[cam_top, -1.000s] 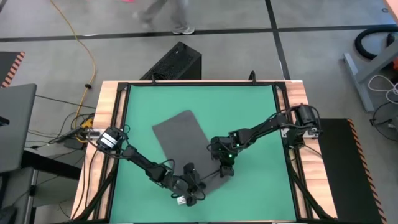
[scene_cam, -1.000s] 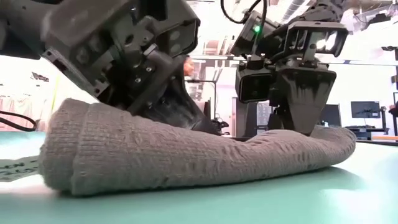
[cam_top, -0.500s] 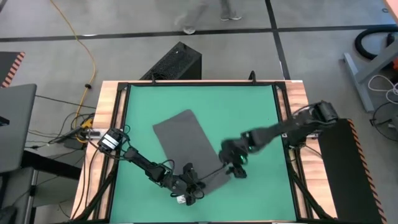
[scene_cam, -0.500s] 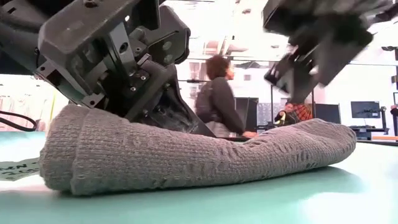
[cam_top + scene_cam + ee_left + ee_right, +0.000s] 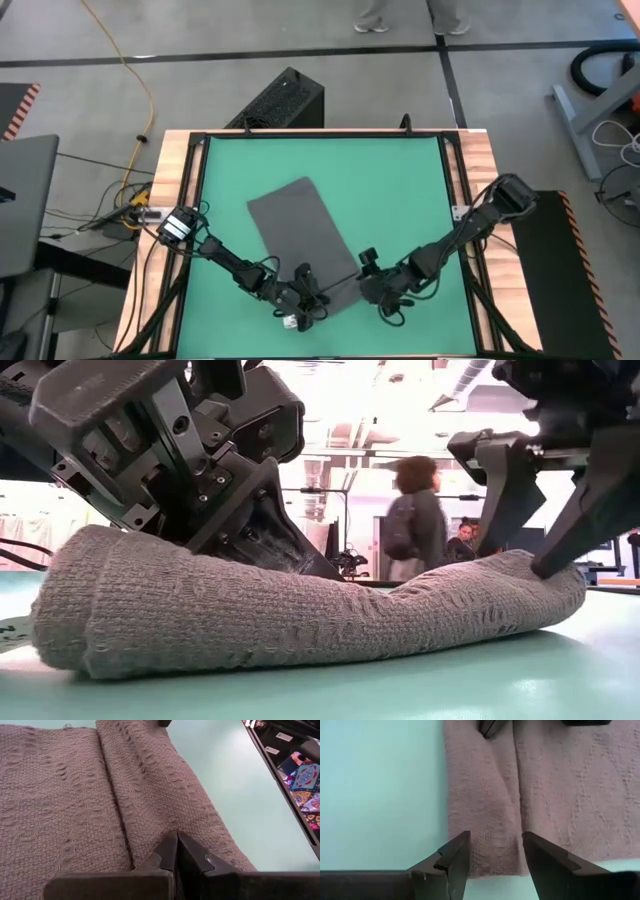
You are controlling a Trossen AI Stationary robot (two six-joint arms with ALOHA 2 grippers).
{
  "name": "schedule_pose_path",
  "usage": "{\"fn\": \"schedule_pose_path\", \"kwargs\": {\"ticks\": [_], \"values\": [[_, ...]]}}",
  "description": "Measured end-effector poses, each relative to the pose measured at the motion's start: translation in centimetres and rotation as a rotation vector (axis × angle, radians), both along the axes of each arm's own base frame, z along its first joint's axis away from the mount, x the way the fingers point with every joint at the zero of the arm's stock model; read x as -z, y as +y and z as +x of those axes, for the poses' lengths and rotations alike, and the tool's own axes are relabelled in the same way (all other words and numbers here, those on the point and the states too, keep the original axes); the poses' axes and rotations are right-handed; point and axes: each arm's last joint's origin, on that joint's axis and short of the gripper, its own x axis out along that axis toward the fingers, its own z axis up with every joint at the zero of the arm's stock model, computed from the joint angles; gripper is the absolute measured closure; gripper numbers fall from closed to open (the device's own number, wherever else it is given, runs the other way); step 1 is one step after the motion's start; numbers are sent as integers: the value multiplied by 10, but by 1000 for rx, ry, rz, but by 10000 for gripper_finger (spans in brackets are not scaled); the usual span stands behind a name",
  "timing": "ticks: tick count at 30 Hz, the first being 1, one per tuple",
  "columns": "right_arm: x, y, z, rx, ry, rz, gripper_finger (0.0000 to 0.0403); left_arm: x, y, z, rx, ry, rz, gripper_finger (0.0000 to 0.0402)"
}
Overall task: Roll towel
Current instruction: Roll the gray towel
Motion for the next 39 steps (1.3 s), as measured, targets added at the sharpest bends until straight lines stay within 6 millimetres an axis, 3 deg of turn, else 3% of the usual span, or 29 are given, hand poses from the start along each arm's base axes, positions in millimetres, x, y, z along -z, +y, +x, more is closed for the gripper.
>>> {"fn": "schedule_pose_path", "kwargs": {"ticks": [9,17,21,28,33,39], "values": [[11,1,1,21,35,1,196,0,0,0,-1,-4,-6,401],[41,11,11,13,7,33,198,-2,-2,1,36,-20,-17,401],[46,10,12,63,33,81,235,-16,-8,-2,103,-57,-14,401],[47,0,16,86,154,258,369,-47,-18,-14,80,-131,99,402],[48,-17,25,162,269,452,372,-68,-21,-18,58,-201,140,402],[47,-35,32,179,421,680,363,-69,-24,-24,22,-197,207,401]]}}
